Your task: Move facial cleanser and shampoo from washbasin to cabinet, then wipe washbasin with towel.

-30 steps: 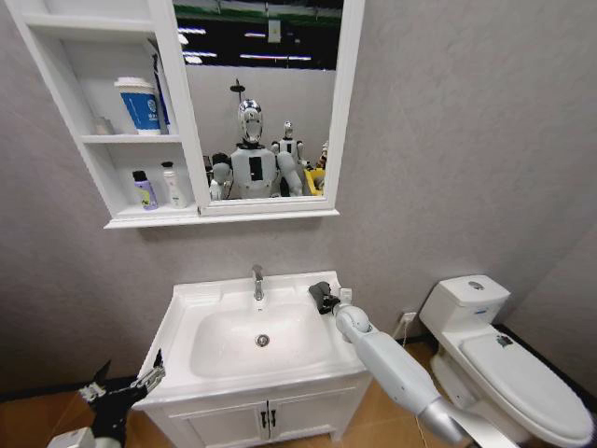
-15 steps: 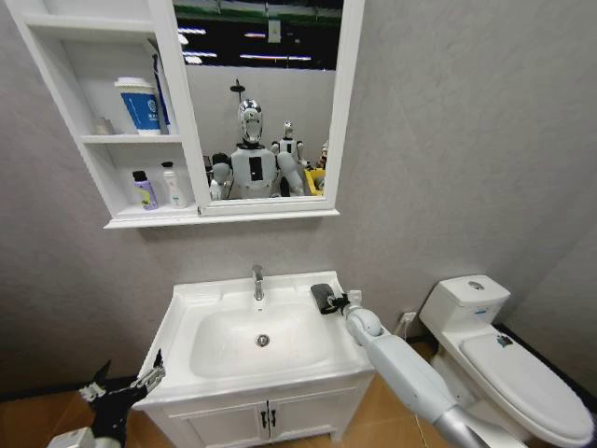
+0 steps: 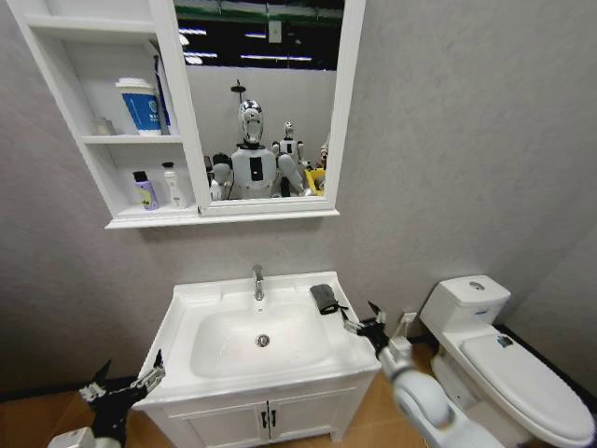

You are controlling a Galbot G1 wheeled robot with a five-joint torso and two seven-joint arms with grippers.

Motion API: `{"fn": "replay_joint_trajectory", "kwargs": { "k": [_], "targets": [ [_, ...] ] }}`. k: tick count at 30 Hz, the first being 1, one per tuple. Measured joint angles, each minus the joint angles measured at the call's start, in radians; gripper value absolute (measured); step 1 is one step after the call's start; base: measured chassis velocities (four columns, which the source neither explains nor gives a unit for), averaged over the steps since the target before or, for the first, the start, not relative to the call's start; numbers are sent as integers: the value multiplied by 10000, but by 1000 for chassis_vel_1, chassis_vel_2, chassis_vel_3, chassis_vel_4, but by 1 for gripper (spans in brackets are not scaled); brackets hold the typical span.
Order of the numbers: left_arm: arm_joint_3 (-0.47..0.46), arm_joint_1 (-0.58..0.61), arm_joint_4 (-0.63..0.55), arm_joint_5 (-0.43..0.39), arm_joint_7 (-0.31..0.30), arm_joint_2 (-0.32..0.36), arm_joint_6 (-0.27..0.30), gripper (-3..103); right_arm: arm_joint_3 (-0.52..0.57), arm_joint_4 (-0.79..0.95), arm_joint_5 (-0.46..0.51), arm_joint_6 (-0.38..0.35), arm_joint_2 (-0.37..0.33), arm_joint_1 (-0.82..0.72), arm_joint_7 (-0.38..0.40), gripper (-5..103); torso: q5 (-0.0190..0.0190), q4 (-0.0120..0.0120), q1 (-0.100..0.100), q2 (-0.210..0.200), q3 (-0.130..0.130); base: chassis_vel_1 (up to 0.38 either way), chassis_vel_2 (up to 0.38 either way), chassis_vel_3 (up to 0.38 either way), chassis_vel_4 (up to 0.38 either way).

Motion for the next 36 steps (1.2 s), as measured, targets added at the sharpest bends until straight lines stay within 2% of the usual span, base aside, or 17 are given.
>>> {"fn": "replay_joint_trajectory", "kwargs": {
  "k": [1,3,4,6,7,8,9,11,15,36],
  "targets": [
    [0,0,0,0,0,0,0,100,0,0,0,0,0,0,0,100,0,0,0,0,0,0,0,0,0],
    [0,0,1,0,-1,0,0,100,619,956,-871,386,1098,-1839,-11,100,-1,0,-1,1,-1,0,0,0,0],
    [0,0,1,0,-1,0,0,100,619,956,-871,386,1098,-1839,-11,100,-1,0,-1,1,-1,0,0,0,0],
    [0,0,1,0,-1,2,-1,100,724,1509,-1396,941,2139,-3060,-1,100,-5,-2,-1,2,0,0,0,0,0],
    [0,0,1,0,-1,2,-1,100,724,1509,-1396,941,2139,-3060,-1,100,-5,-2,-1,2,0,0,0,0,0],
    [0,0,0,0,-1,1,0,100,725,1683,-1576,1150,2476,-3413,18,100,-5,-2,-1,1,0,0,0,0,0],
    [0,0,0,0,-1,1,0,100,725,1683,-1576,1150,2476,-3413,18,100,-5,-2,-1,1,0,0,0,0,0],
    [0,0,0,0,-1,1,-1,100,820,2365,-1757,1359,2913,-3898,224,100,-1,5,1,0,2,0,0,0,0],
    [0,0,0,0,-1,1,-1,100,980,2841,-1769,1316,2987,-4125,244,100,-3,3,2,0,3,0,0,0,0],
    [0,0,0,0,0,1,-2,100,938,2783,-1729,1234,2955,-4009,254,100,-1,3,6,-3,4,9,-7,-8,5]
  ]
}}
